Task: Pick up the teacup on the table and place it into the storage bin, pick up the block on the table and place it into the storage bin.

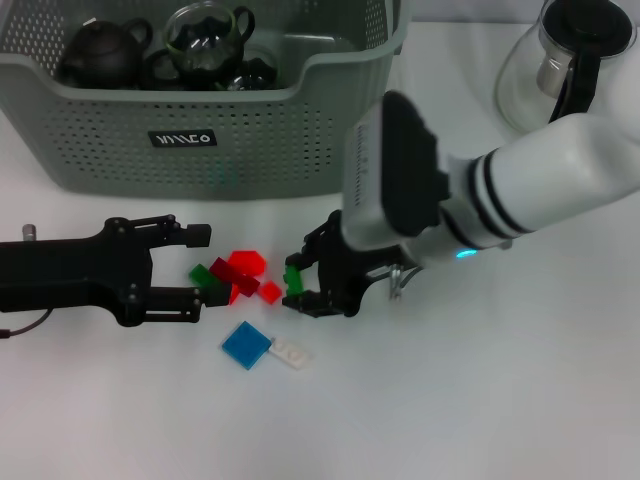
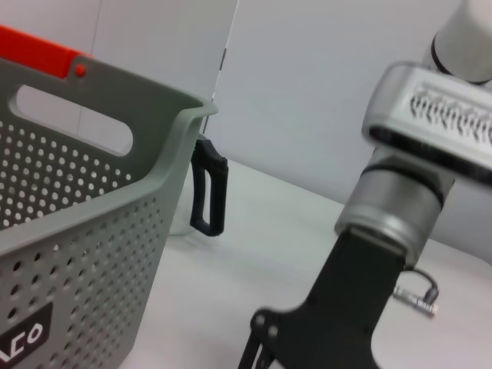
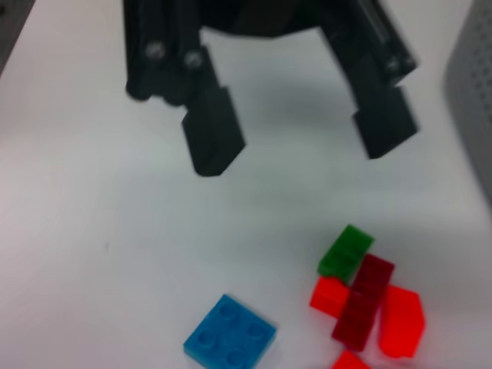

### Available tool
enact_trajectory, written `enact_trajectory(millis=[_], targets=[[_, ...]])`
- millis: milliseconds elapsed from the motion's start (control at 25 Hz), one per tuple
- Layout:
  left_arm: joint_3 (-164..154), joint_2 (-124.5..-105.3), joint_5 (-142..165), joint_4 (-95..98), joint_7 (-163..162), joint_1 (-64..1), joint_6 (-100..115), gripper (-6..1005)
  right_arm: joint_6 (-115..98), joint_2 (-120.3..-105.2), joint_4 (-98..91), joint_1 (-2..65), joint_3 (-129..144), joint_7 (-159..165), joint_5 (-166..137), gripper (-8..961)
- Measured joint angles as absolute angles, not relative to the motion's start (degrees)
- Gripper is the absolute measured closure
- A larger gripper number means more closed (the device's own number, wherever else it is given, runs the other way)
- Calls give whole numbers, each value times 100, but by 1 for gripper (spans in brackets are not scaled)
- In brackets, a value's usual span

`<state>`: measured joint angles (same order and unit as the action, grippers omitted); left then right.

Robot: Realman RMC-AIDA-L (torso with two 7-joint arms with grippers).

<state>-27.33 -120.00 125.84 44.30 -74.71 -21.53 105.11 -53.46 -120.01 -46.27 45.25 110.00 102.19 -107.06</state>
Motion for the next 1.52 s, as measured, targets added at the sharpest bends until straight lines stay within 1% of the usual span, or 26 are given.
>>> enact_trajectory(millis=[120,280,400,520,640,720,760,840,1040,1080,1120,1160,1240,1320,1520], targets=[[-2733,-11991,12581,4430,-7471,-2154,10520,172,-5837,-11965,-5041,4203,10333,10220,-10994,502],[-2727,-11982,12565,4435,-7471,-2188,10526,172,-7051,-11965,-5885,3706,9065,10226,-11400,502],[-2725,-11987,12562,4439,-7471,-2227,10516,172,-8129,-11944,-6513,3495,8138,10308,-11432,501],[-2721,-11989,12559,4439,-7475,-2260,10514,172,-9189,-11966,-7099,3444,7151,10463,-11293,501],[-2714,-11987,12546,4439,-7479,-2303,10512,172,-9971,-11984,-7649,3610,6216,10812,-10695,502],[-2713,-11979,12541,4439,-7480,-2334,10507,172,-10084,-11920,-7763,3886,5877,11139,-10217,503],[-2713,-11977,12540,4439,-7480,-2354,10511,172,-9998,-11865,-7760,4096,5766,11335,-10006,503],[-2713,-11973,12540,4439,-7480,-2387,10510,172,-9604,-11801,-7642,4492,5745,11618,-9978,503],[-2716,-11960,12540,4443,-7481,-2412,10537,172,-8090,-11745,-6534,5944,5778,11941,-11039,502],[-2716,-11952,12540,4444,-7484,-2412,10544,172,-7461,-11763,-5956,6515,5784,11953,-11589,502],[-2716,-11952,12540,4444,-7484,-2412,10544,172,-7461,-11763,-5956,6515,5784,11953,-11589,502],[-2715,-11948,12540,4445,-7485,-2411,10539,172,-7168,-11791,-5732,6710,5793,11961,-11846,502],[-2715,-11944,12541,4442,-7486,-2411,10525,172,-6429,-11907,-5274,7094,5820,11993,-12392,502],[-2717,-11944,12541,4441,-7487,-2410,10530,172,-5884,-11987,-4880,7325,5910,12001,-12689,501],[-2716,-11937,12542,4455,-7488,-2400,10545,172,-4908,-12038,-3984,7623,6600,12021,-12751,501]])
